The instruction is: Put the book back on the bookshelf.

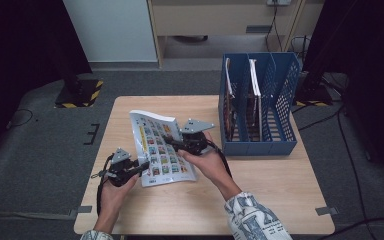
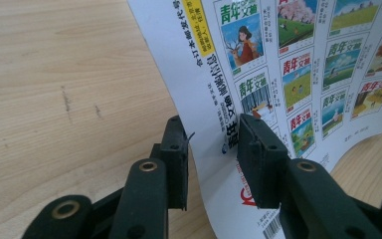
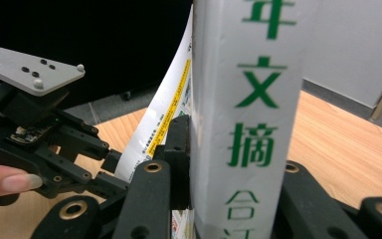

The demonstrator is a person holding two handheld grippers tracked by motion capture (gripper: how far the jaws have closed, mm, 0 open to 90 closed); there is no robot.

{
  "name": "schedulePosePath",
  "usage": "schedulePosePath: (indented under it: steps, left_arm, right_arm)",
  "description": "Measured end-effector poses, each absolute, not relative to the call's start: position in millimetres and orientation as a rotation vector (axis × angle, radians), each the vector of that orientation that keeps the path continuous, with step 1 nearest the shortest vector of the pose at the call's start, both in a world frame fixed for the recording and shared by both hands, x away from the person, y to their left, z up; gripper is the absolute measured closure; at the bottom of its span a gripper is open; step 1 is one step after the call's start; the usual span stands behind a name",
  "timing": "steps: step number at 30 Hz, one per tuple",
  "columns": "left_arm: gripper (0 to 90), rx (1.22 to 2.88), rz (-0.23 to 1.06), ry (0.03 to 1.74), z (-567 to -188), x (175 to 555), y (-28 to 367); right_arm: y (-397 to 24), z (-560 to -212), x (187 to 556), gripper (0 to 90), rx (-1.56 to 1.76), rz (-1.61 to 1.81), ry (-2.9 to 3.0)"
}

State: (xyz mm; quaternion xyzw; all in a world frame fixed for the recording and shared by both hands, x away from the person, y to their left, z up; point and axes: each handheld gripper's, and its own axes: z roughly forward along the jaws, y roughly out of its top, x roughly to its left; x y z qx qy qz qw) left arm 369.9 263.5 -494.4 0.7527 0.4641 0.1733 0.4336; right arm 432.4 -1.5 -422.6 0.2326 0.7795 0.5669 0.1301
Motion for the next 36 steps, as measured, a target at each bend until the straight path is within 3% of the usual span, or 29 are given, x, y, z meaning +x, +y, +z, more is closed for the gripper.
schedulePosePath:
  steps: [6, 13, 27, 36]
  left_arm:
    - [67.2, 1.878, 0.462, 1.133, -491.3, 368.5, 263.3]
    - [67.4, 1.879, 0.471, 1.13, -490.3, 367.7, 262.8]
    - [68.4, 1.855, 0.521, 1.119, -485.5, 365.1, 263.8]
    - [68.5, 1.854, 0.528, 1.112, -485.0, 364.2, 264.9]
  right_arm:
    - [2.7, -421.1, 430.1, 63.5, 0.64, 1.674, 2.291]
    - [1.9, -419.6, 429.7, 71.8, 0.622, 1.655, 2.292]
    - [3.2, -417.2, 428.0, 65.7, 0.628, 1.731, 2.265]
    - [4.2, -415.2, 427.6, 70.5, 0.617, 1.765, 2.213]
